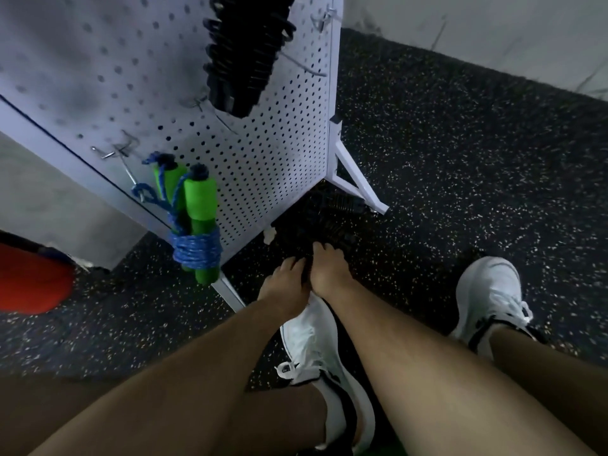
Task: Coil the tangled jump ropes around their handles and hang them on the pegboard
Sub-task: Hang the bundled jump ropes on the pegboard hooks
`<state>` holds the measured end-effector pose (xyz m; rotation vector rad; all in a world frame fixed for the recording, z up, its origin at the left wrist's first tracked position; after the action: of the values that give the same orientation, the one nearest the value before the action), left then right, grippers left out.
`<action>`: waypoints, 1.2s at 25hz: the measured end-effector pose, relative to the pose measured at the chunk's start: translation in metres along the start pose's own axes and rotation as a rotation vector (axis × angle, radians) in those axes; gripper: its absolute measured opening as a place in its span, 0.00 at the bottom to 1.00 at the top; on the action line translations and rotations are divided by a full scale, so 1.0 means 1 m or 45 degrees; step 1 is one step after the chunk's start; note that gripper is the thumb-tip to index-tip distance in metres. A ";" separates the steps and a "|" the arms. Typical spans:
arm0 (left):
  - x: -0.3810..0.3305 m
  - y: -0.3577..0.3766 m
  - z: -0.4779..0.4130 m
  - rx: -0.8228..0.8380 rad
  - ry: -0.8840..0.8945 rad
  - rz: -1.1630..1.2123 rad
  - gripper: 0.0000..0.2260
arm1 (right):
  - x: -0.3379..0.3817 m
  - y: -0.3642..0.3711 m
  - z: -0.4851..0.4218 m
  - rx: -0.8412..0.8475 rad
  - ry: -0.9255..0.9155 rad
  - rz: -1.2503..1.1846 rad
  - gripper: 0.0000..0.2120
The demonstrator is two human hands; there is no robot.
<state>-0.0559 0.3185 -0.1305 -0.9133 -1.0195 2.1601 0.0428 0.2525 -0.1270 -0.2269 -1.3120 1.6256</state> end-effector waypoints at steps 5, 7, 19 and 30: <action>0.013 0.003 -0.001 -0.017 -0.146 0.407 0.28 | 0.007 0.007 -0.010 -0.004 0.145 -0.100 0.20; 0.016 0.002 0.000 -0.016 -0.211 0.634 0.31 | 0.010 0.008 -0.008 0.026 0.154 -0.219 0.19; -0.018 -0.055 0.076 -0.284 -0.233 1.392 0.25 | 0.023 -0.058 0.096 -0.240 0.069 -0.909 0.12; -0.059 -0.133 0.168 -0.508 0.229 1.027 0.25 | 0.058 -0.136 0.163 -0.455 -0.015 -1.645 0.30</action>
<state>-0.1232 0.2771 0.0769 -1.9361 -1.1333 2.4478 -0.0171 0.1822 0.0727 0.3733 -1.2880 0.3021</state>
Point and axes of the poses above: each hand's wrist, its own z-axis away from the middle knuckle, its own y-axis out of the palm, x = y × z, the point moved 3 cm from there along -z, towards the middle knuckle, and after that the axes turned 2 degrees about -z, right-handed, at the moved point
